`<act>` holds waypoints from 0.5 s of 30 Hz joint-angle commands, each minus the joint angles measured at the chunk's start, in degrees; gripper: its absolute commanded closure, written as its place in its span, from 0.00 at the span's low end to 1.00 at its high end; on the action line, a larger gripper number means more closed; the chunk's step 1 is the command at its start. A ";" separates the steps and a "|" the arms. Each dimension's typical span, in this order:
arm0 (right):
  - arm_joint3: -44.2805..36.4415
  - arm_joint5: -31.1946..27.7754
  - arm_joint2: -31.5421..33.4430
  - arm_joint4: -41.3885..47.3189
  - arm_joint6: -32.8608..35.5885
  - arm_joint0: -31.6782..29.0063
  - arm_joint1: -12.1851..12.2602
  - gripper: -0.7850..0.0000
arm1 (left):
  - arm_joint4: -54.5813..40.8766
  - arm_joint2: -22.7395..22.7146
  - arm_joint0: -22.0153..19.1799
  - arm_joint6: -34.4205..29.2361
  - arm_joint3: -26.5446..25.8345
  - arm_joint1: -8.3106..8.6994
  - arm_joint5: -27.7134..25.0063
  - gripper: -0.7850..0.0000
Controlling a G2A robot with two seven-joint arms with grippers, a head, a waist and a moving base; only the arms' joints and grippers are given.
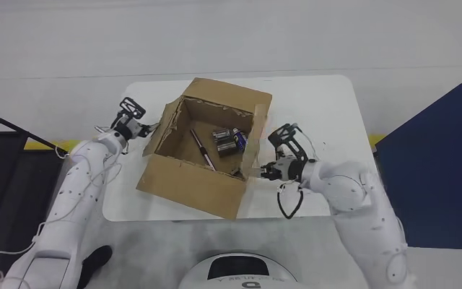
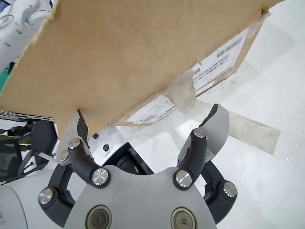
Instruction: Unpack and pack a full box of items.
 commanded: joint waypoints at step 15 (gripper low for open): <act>5.52 17.01 -16.66 -18.02 -2.29 11.90 -2.34 0.00 | -0.54 -3.66 7.38 5.22 2.38 0.95 2.37 0.00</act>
